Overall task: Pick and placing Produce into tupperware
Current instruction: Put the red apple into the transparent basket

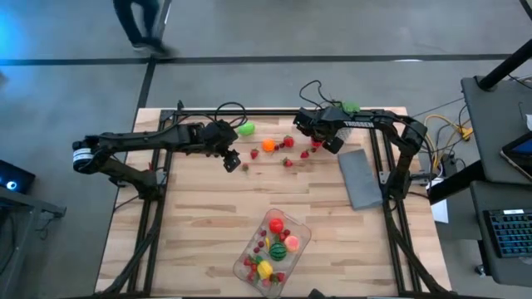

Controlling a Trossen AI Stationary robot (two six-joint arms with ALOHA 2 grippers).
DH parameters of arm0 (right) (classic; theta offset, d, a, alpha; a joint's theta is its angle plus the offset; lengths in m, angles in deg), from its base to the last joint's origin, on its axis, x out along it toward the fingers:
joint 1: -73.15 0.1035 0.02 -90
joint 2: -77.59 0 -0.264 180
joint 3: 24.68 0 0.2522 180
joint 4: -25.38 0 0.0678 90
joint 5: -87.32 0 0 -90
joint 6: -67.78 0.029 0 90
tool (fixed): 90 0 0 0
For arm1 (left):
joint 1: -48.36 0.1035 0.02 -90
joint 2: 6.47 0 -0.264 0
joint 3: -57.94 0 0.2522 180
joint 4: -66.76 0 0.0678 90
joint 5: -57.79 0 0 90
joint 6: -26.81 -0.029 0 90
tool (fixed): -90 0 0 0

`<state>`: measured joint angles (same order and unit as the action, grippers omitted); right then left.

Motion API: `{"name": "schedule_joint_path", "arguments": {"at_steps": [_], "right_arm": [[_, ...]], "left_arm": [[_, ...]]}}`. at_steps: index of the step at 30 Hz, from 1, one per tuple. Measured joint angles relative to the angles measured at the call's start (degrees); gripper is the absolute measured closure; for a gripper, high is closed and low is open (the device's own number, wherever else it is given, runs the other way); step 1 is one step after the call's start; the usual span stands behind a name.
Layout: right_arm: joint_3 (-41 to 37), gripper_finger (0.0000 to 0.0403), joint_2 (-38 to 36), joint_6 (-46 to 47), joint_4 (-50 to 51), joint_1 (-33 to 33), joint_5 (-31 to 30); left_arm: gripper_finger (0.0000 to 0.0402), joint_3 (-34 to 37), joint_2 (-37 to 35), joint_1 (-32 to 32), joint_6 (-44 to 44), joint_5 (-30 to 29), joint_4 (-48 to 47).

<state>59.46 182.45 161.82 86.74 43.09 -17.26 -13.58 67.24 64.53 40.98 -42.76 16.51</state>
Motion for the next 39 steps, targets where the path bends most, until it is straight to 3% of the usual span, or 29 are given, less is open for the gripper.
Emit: {"name": "schedule_joint_path", "arguments": {"at_steps": [11, 26, 39], "right_arm": [[0.6, 0.0105, 0.1, -3.9, 0.1, 0.0, -0.4], [-0.4, 0.0103, 0.2, 1.7, 0.3, -0.1, -4.8], [-3.0, 0.0103, 0.2, 1.5, -1.2, 0.6, -3.4]], "left_arm": [[0.0182, 0.0, 0.0, 0.0, -0.1, 0.0, 0.0], [0.0182, 0.0, 0.0, 0.0, -0.1, 0.0, 0.0], [0.0182, 0.0, 0.0, 0.0, -0.1, 0.0, 0.0]]}}
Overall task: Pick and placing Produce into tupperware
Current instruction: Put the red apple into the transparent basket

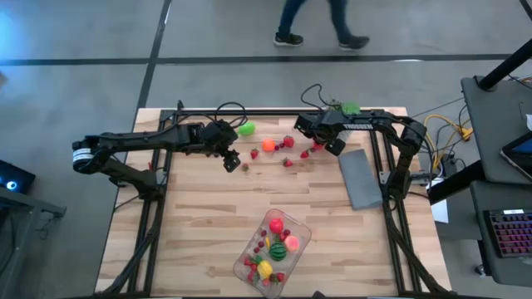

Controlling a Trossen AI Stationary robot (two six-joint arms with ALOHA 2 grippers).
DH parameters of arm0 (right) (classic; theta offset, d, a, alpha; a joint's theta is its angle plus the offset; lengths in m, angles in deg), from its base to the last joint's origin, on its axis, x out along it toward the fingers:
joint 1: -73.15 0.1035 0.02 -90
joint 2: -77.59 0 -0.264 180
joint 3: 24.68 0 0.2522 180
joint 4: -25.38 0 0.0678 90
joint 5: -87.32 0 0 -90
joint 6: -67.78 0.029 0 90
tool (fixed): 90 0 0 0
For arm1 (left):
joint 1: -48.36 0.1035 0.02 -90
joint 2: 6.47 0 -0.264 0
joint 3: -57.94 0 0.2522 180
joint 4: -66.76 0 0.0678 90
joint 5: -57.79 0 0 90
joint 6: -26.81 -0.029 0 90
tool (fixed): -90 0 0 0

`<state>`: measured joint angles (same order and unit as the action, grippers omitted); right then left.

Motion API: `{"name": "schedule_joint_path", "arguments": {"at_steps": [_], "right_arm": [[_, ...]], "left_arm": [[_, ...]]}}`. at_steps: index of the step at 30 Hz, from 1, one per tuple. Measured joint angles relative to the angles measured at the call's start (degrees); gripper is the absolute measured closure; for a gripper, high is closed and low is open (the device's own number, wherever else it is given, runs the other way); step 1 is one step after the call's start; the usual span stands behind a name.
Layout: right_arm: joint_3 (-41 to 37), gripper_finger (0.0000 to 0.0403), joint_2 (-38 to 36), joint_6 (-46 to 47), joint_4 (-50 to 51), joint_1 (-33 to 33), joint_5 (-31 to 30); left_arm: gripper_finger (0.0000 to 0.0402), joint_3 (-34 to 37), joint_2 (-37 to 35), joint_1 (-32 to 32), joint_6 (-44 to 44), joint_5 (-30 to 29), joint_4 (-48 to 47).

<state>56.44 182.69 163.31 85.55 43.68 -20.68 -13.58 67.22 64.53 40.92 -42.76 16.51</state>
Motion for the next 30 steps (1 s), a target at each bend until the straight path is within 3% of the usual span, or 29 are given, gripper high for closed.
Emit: {"name": "schedule_joint_path", "arguments": {"at_steps": [7, 15, 24, 30], "right_arm": [[-0.5, 0.0113, 0.0, -0.2, -0.5, 0.0, 0.3], [-0.5, 0.0156, 0.0, -2.2, -0.5, 0.0, 0.0], [-0.3, 0.0125, -0.7, -2.9, -0.3, 0.5, 0.4], [1.7, 0.0151, -0.8, -6.1, -0.4, 2.2, 0.6]], "left_arm": [[0.0182, 0.0, 0.0, 0.0, 0.1, 0.0, 0.0], [0.0182, 0.0, 0.0, 0.0, 0.3, 0.0, 0.0], [0.0182, 0.0, 0.0, 0.0, 0.3, 0.0, 0.0], [0.0182, 0.0, 0.0, 0.0, 0.0, 0.0, 0.0]]}}
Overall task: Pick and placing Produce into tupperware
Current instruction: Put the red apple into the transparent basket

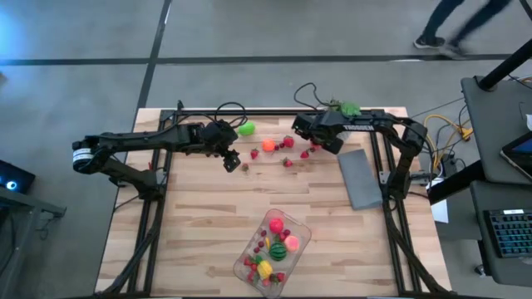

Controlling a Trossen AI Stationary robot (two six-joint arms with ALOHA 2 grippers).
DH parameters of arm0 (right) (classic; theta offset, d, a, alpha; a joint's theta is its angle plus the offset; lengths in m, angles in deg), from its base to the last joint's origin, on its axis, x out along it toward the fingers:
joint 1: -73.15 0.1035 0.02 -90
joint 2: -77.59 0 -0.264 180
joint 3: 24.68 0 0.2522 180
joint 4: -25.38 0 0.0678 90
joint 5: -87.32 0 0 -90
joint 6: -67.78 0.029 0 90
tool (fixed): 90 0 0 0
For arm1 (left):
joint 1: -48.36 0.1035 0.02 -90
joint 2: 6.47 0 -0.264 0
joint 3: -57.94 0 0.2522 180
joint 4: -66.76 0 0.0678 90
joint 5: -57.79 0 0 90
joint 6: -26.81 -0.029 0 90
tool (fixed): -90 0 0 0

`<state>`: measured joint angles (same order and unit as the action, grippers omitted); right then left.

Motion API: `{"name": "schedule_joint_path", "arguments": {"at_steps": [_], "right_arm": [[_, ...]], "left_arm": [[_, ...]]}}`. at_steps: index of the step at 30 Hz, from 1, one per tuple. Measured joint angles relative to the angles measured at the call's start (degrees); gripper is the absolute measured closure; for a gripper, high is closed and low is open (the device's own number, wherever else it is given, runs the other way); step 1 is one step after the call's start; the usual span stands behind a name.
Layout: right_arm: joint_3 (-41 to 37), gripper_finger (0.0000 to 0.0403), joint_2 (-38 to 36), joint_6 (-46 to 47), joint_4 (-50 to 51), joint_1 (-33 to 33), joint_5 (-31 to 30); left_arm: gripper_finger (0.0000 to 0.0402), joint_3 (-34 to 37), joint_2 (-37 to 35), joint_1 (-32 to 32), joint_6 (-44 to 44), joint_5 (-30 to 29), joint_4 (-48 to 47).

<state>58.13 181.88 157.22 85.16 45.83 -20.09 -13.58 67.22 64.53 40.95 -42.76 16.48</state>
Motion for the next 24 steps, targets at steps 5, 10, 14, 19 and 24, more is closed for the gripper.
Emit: {"name": "schedule_joint_path", "arguments": {"at_steps": [5, 10, 14, 19, 24], "right_arm": [[2.0, 0.0153, -0.1, -2.3, 0.1, 2.5, 1.8], [5.1, 0.0138, -0.1, -7.7, 1.2, 7.5, 2.4], [8.2, 0.0144, -0.4, -10.6, 5.5, 12.8, 2.4], [11.8, 0.0152, -2.3, -13.8, 9.0, 20.2, 2.4], [14.8, 0.0142, -6.2, -17.3, 9.2, 28.1, 0.9]], "left_arm": [[0.0182, 0.0, 0.0, 0.0, 0.0, 0.0, 0.0], [0.0182, 0.0, 0.0, 0.0, 0.0, 0.0, 0.0], [0.0182, 0.0, 0.0, 0.0, -0.3, 0.0, -0.1], [0.0182, 0.0, 0.0, 0.0, -1.5, 0.0, -1.0], [0.0182, 0.1, 0.1, 0.0, -1.4, 0.0, -1.8]]}}
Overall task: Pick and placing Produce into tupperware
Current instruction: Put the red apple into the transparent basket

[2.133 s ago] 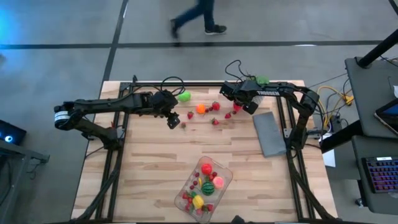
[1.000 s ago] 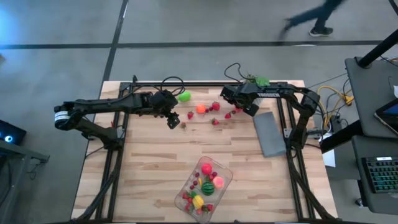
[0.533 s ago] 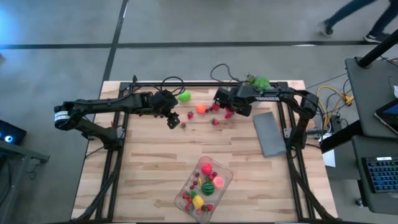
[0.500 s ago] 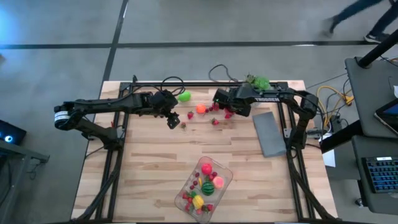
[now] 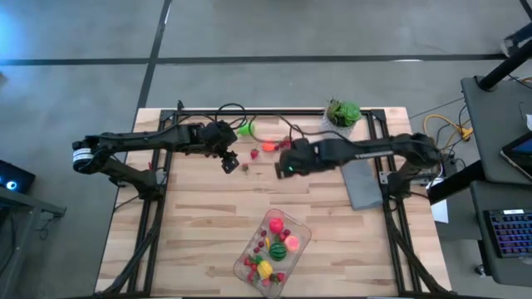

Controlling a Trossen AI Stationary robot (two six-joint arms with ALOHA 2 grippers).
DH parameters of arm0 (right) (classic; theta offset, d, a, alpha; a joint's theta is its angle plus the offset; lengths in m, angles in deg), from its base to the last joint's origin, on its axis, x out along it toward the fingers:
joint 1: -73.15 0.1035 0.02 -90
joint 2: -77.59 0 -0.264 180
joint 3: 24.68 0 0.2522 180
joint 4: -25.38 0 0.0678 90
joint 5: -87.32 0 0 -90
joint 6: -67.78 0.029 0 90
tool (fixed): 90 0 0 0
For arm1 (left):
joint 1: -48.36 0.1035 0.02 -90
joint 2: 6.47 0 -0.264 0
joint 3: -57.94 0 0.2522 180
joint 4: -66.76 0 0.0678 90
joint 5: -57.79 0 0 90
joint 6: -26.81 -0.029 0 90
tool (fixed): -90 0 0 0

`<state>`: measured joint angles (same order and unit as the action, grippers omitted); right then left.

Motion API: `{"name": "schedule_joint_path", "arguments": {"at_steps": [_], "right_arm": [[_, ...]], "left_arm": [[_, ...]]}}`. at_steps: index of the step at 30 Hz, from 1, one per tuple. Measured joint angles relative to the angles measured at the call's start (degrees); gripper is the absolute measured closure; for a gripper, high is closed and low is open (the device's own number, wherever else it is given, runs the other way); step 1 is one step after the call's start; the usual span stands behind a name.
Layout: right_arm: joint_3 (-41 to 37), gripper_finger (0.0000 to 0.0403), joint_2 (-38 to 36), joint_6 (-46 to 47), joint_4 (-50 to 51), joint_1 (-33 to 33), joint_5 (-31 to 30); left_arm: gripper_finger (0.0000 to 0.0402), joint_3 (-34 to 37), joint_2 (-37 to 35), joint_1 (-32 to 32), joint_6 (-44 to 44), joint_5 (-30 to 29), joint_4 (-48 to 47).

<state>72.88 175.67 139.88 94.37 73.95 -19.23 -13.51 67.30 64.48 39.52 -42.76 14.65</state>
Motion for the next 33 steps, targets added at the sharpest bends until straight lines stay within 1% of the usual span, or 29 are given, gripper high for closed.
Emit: {"name": "schedule_joint_path", "arguments": {"at_steps": [4, 8, 12, 16, 20, 23, 26, 28, 31, 33], "right_arm": [[1.7, 0.0141, -3.0, -4.4, -0.1, 6.9, -0.1], [2.8, 0.0142, -4.7, -6.8, -0.7, 14.5, -0.1], [3.0, 0.014, -4.3, -6.9, -2.7, 22.0, 0.0], [2.9, 0.0139, -2.6, -6.5, -8.5, 27.5, 0.2], [2.9, 0.0138, -0.5, -6.6, -12.5, 29.6, 2.8], [2.8, 0.0138, 1.3, -5.5, -11.9, 29.9, 3.3], [2.7, 0.0134, 2.4, -5.0, -10.7, 30.0, -0.3], [2.8, 0.0125, 2.5, -6.0, -10.8, 30.0, -2.7], [2.8, 0.0104, 2.5, -5.9, -10.9, 29.9, -4.6], [2.8, 0.0088, 2.5, -6.1, -10.8, 29.9, -4.7]], "left_arm": [[0.0182, 0.0, 0.1, 0.0, 0.0, 0.0, 0.0], [0.0182, 0.0, 0.3, 0.0, 0.2, 0.0, 0.0], [0.0182, 0.0, 0.3, 0.0, 0.3, 0.0, 0.3], [0.0182, 0.0, 0.3, 0.0, 0.4, 0.0, 0.4], [0.0182, 0.0, 0.3, 0.0, 0.4, 0.0, 0.4], [0.0182, 0.0, 0.3, 0.0, 0.5, 1.4, 0.4], [0.0182, 0.0, 0.3, 0.0, 0.9, 2.8, 0.7], [0.0182, 0.0, 0.5, 0.0, 3.3, 2.8, 0.5], [0.0182, 0.0, 0.7, 0.0, 6.2, 2.7, 0.2], [0.0182, 0.0, 0.7, 0.0, 6.4, 2.8, 0.2]]}}
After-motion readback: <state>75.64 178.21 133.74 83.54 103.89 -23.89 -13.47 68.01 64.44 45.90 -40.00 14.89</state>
